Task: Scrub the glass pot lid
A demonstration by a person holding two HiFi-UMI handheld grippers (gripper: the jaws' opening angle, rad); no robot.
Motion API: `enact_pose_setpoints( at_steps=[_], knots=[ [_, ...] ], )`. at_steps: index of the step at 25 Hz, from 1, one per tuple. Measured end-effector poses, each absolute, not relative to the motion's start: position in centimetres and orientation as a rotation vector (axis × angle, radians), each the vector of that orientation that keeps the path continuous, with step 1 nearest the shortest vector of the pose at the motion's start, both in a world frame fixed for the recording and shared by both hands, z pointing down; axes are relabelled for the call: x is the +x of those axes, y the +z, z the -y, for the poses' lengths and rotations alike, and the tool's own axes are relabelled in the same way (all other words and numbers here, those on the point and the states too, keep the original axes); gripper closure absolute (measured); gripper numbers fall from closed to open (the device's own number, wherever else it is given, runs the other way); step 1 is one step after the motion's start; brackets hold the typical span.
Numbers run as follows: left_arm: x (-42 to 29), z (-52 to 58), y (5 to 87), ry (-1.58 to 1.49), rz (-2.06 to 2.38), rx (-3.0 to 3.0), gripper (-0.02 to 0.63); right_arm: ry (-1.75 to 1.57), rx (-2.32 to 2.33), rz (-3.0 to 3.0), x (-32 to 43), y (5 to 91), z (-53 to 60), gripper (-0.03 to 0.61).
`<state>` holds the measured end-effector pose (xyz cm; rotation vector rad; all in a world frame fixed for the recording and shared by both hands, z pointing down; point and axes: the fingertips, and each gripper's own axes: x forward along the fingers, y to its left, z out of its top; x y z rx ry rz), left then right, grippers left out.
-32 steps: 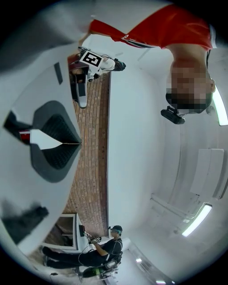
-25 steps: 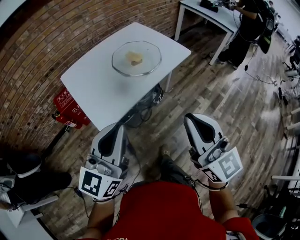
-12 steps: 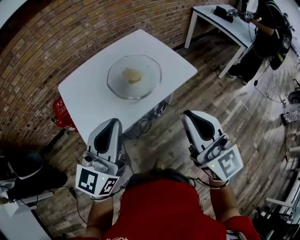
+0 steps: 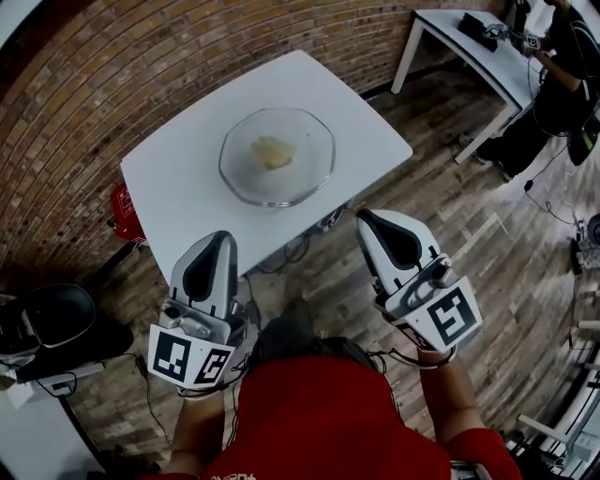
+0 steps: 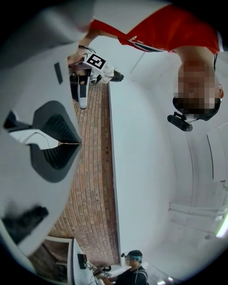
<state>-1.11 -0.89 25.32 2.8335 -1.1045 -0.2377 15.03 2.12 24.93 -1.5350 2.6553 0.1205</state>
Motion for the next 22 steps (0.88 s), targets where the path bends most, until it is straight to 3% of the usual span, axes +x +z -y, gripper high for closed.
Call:
enact_pose_setpoints(
  at_steps=[22],
  knots=[
    [-3.8,20.1,33.9,-0.048,1.309,2.549,0.595,0.099,-1.401,-2.884,11.5,28.4,19.1,0.548]
  ],
)
